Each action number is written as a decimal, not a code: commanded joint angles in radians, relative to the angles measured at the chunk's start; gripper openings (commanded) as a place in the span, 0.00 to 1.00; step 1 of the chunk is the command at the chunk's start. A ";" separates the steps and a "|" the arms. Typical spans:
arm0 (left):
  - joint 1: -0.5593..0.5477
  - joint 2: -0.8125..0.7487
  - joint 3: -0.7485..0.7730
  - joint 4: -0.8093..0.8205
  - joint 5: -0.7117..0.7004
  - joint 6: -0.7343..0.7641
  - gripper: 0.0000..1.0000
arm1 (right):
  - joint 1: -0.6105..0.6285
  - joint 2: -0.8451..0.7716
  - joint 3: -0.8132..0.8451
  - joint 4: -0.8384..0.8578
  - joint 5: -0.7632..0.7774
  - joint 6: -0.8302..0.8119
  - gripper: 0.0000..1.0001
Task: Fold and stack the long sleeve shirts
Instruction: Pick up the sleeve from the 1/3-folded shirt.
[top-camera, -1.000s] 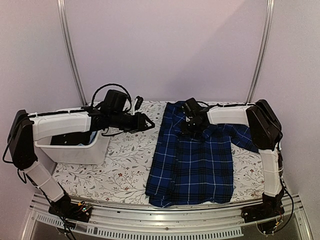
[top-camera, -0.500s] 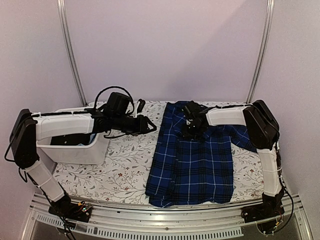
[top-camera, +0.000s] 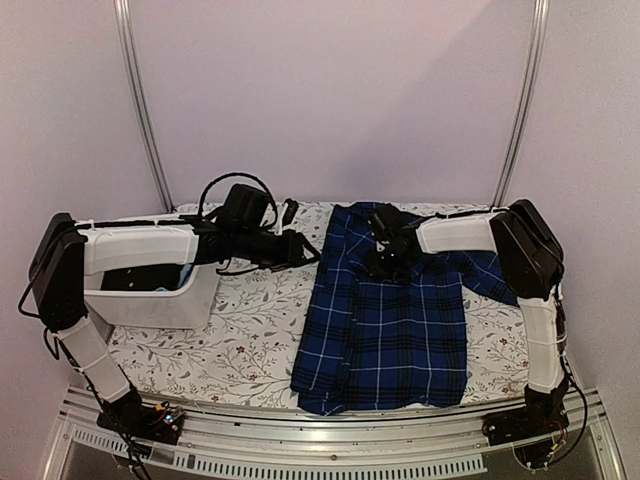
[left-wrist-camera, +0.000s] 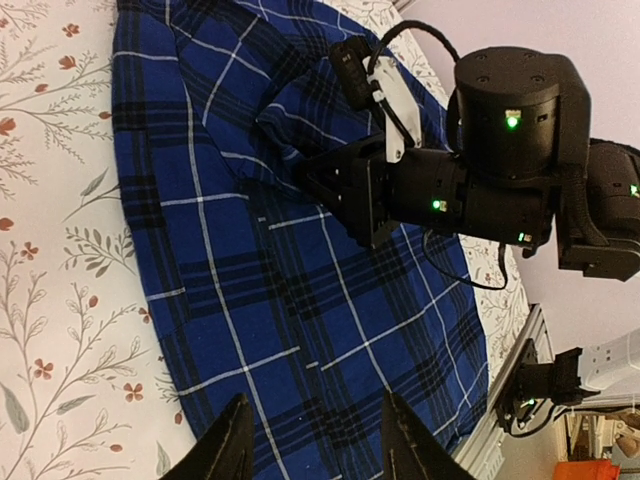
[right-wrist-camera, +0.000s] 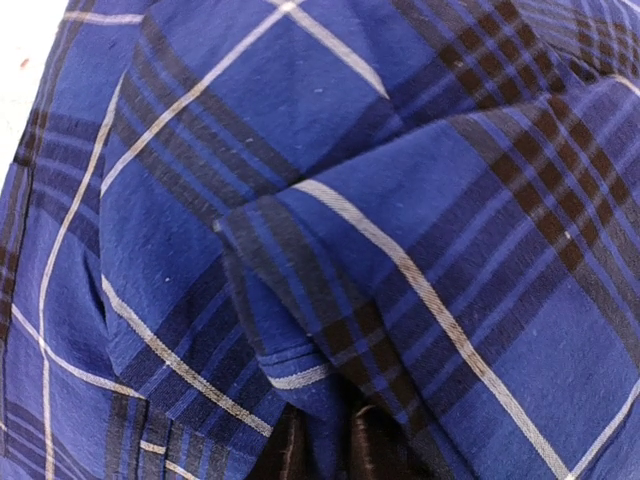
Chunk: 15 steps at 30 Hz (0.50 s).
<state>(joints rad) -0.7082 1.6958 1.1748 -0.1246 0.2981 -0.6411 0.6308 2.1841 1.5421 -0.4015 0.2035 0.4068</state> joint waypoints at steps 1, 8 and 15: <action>-0.014 0.016 0.029 0.017 -0.007 -0.003 0.43 | -0.008 -0.072 -0.020 -0.030 -0.022 0.007 0.09; -0.015 0.021 0.053 0.009 0.005 -0.003 0.43 | -0.016 -0.174 -0.024 -0.025 -0.094 0.018 0.00; -0.015 0.015 0.069 0.002 0.007 -0.011 0.43 | -0.026 -0.340 -0.042 0.066 -0.265 0.051 0.00</action>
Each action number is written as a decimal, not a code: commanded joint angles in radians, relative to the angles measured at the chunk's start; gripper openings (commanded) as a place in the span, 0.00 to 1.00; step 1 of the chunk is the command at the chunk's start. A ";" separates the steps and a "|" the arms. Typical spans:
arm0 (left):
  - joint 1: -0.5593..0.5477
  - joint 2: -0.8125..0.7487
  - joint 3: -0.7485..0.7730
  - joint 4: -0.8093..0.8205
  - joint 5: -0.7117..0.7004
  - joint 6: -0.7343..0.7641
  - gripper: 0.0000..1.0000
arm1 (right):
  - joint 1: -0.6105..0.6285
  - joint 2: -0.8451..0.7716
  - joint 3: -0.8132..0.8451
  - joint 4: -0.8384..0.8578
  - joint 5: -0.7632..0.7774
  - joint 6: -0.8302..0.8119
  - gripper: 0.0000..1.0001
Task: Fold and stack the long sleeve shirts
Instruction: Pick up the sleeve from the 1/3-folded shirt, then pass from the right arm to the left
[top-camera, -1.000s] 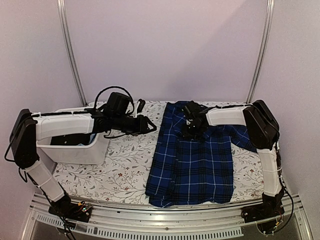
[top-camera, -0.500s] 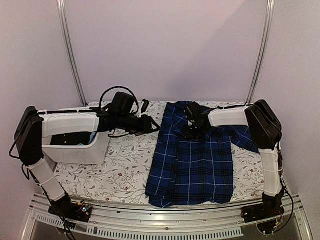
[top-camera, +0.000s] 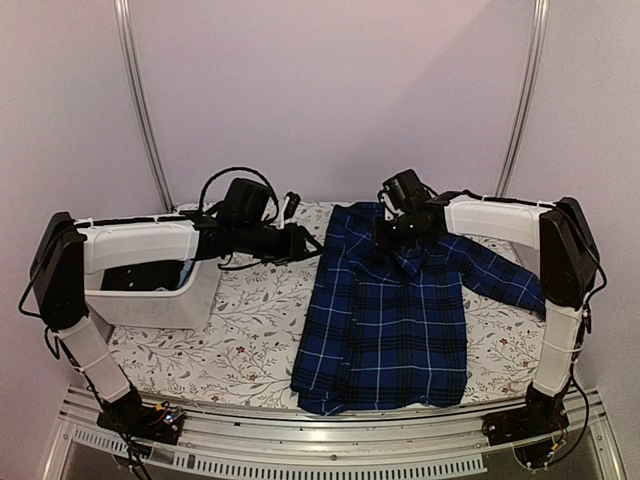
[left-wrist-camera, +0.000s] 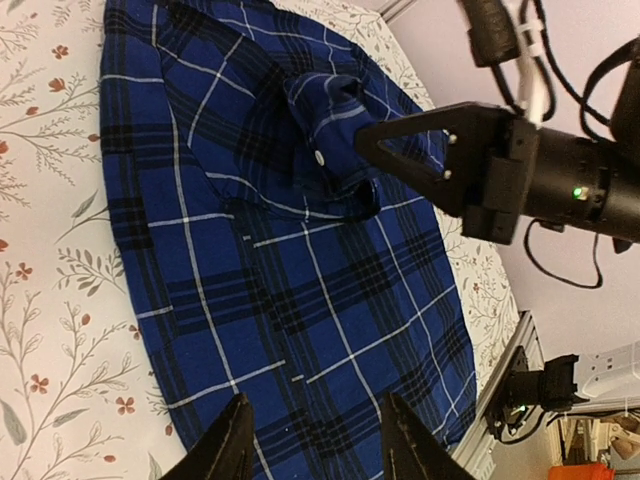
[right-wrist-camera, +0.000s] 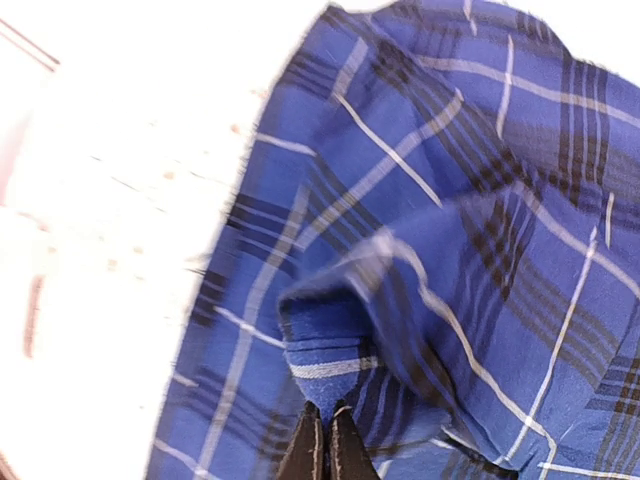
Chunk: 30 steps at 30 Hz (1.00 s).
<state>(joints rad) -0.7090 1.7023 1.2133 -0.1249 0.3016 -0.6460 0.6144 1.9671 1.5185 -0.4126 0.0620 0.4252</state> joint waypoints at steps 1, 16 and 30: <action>-0.014 0.009 0.032 0.002 0.004 -0.006 0.43 | -0.011 -0.144 -0.033 0.101 -0.142 0.045 0.00; -0.014 0.076 -0.004 0.106 0.121 -0.083 0.47 | -0.013 -0.399 -0.557 0.767 -0.412 0.442 0.00; -0.024 0.238 -0.101 0.529 0.273 -0.263 0.60 | -0.016 -0.387 -0.712 1.149 -0.536 0.688 0.00</action>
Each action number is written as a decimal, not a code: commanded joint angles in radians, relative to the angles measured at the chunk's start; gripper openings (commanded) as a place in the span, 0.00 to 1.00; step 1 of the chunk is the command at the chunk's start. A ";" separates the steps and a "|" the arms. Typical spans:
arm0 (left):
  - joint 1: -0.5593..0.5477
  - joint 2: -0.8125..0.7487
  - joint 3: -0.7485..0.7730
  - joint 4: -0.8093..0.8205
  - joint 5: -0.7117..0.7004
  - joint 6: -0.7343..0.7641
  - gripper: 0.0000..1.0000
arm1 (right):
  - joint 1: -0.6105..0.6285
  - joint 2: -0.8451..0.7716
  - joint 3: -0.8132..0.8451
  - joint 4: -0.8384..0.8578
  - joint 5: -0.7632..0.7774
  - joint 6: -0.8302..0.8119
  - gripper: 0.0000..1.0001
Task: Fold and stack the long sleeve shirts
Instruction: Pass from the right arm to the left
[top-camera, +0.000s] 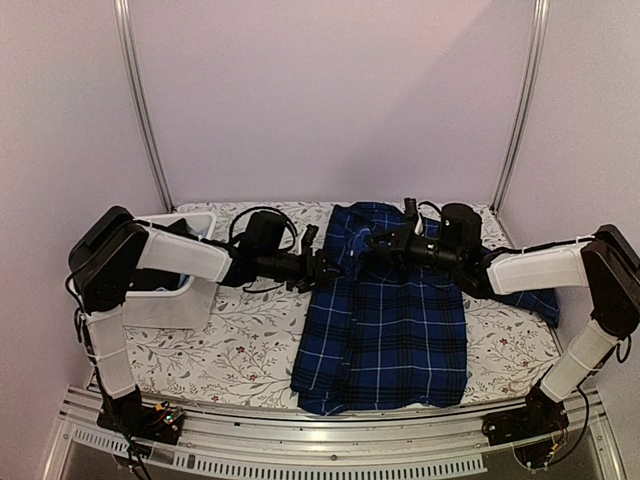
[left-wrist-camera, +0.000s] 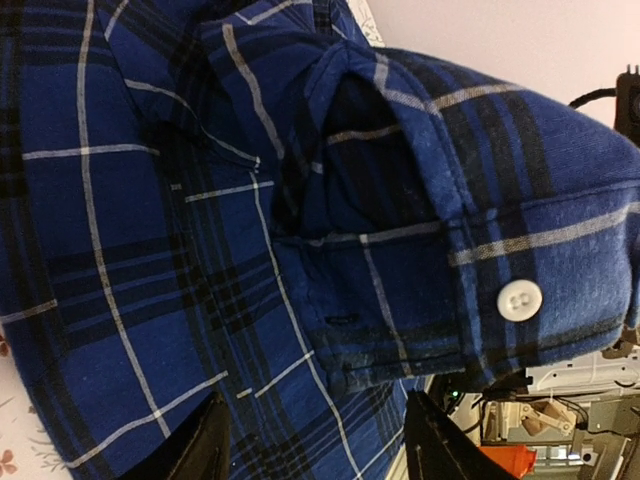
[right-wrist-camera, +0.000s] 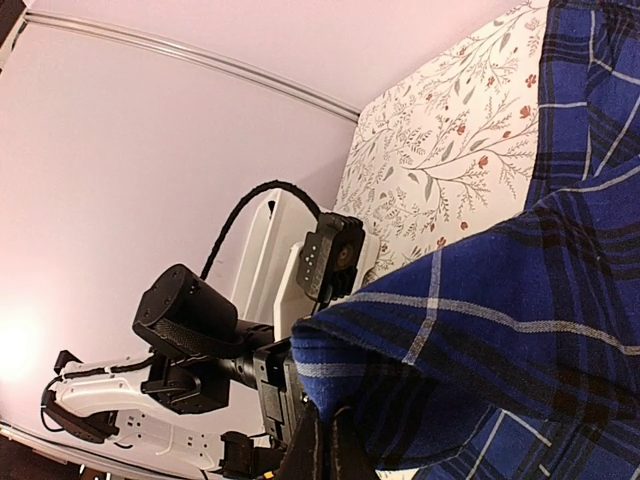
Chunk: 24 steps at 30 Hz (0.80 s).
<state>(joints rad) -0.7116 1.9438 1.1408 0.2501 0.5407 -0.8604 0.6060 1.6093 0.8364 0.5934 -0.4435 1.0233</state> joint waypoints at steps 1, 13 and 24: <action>-0.024 -0.005 -0.036 0.163 0.030 -0.052 0.60 | -0.008 -0.032 -0.034 0.150 -0.026 0.095 0.00; -0.040 0.042 -0.005 0.224 0.030 -0.108 0.50 | -0.018 -0.034 -0.057 0.217 -0.024 0.173 0.00; -0.041 -0.089 0.000 0.016 -0.080 0.008 0.00 | -0.018 -0.092 -0.190 0.189 -0.014 0.143 0.00</action>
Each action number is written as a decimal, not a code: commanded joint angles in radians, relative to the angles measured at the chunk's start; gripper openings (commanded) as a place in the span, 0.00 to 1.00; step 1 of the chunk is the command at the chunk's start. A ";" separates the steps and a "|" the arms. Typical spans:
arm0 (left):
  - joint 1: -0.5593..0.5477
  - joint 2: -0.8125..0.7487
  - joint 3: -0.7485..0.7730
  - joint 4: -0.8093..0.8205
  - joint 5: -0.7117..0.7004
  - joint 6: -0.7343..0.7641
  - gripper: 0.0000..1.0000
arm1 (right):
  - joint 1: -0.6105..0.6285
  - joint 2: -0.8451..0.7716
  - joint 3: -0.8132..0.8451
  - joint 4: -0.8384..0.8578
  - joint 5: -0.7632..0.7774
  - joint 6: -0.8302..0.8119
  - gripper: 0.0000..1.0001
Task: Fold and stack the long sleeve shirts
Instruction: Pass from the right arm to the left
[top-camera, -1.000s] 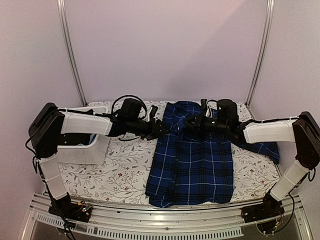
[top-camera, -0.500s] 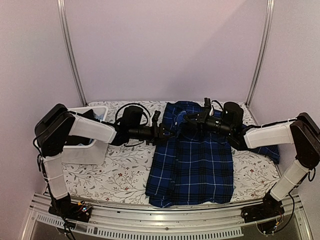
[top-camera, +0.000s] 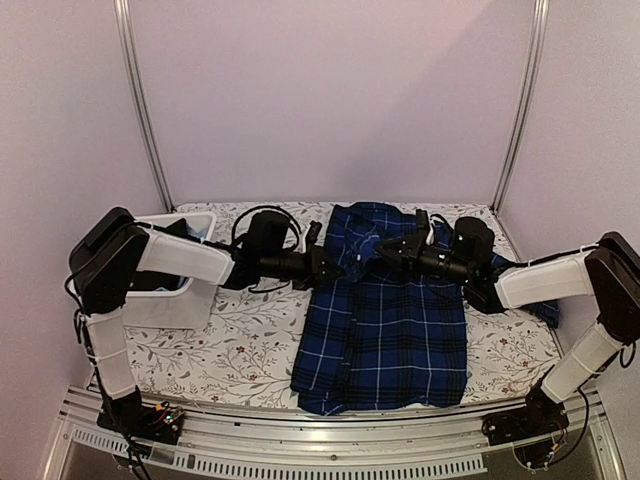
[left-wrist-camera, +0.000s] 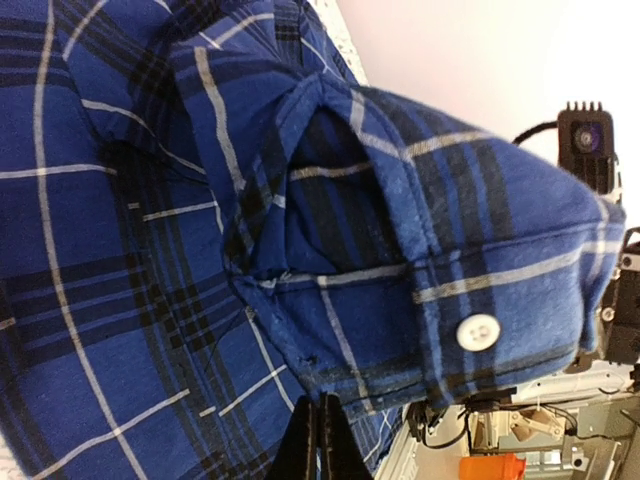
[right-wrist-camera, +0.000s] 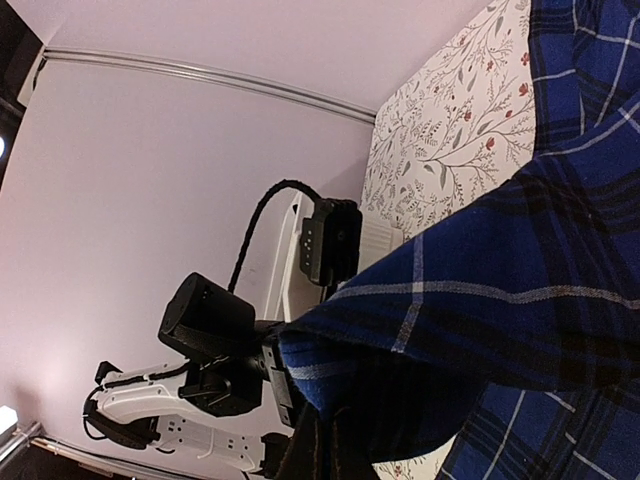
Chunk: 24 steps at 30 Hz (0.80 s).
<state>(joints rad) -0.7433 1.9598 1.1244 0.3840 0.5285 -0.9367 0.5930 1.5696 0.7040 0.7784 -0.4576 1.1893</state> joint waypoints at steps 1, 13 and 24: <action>-0.011 -0.124 0.016 -0.152 -0.080 0.103 0.00 | -0.005 -0.064 -0.079 0.000 0.003 -0.026 0.00; -0.020 -0.229 0.047 -0.539 -0.155 0.275 0.00 | 0.080 -0.095 -0.137 -0.236 0.027 -0.158 0.31; -0.018 -0.260 -0.059 -0.719 -0.204 0.364 0.00 | 0.087 -0.094 0.092 -0.813 0.276 -0.536 0.56</action>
<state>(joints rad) -0.7506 1.7107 1.0927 -0.2626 0.3428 -0.6147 0.7010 1.4544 0.7078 0.1795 -0.3042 0.8131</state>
